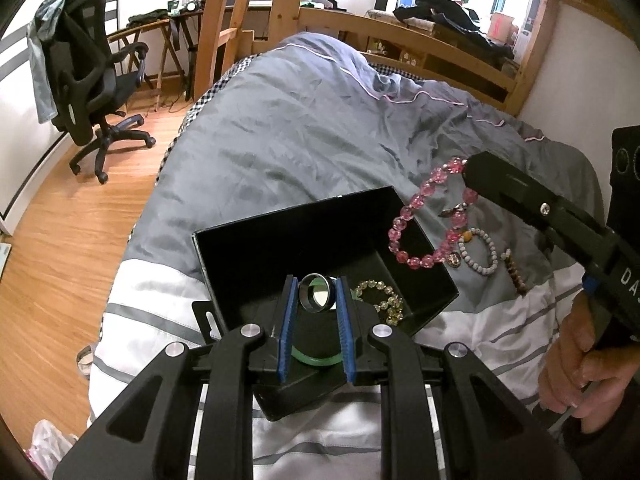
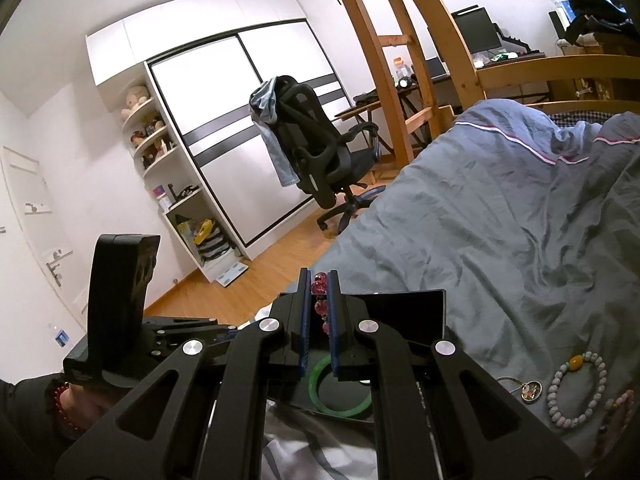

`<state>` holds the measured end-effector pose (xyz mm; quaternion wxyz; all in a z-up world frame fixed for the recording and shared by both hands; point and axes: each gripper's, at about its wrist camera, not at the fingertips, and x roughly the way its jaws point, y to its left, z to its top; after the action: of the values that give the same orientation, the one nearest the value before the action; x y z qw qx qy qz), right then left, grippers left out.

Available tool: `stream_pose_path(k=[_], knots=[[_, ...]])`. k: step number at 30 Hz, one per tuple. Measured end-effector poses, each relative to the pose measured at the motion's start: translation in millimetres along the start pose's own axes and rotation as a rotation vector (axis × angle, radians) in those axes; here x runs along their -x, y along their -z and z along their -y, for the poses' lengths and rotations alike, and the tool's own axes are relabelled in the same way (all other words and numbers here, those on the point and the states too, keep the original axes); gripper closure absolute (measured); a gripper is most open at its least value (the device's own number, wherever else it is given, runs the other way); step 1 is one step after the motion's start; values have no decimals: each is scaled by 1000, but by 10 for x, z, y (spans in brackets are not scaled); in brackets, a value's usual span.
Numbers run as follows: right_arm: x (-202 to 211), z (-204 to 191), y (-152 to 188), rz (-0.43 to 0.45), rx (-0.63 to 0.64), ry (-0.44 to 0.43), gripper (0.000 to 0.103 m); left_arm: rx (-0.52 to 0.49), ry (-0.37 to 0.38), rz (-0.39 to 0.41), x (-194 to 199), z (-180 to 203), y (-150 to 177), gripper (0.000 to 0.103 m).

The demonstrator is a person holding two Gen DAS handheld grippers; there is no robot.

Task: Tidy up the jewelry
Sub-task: 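Open the left tool to drop the ring into the box while the right tool releases the pink bracelet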

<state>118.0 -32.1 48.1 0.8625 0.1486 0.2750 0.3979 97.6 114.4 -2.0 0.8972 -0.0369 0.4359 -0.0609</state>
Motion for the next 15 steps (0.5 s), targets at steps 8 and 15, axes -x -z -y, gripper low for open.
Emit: stream_pose_path(k=[8, 15], knots=[[-105, 26, 51, -40, -10, 7, 94, 21, -17, -19, -30, -22, 15, 84], [-251, 76, 178, -107, -25, 25, 94, 78, -62, -48, -92, -125, 29, 84]])
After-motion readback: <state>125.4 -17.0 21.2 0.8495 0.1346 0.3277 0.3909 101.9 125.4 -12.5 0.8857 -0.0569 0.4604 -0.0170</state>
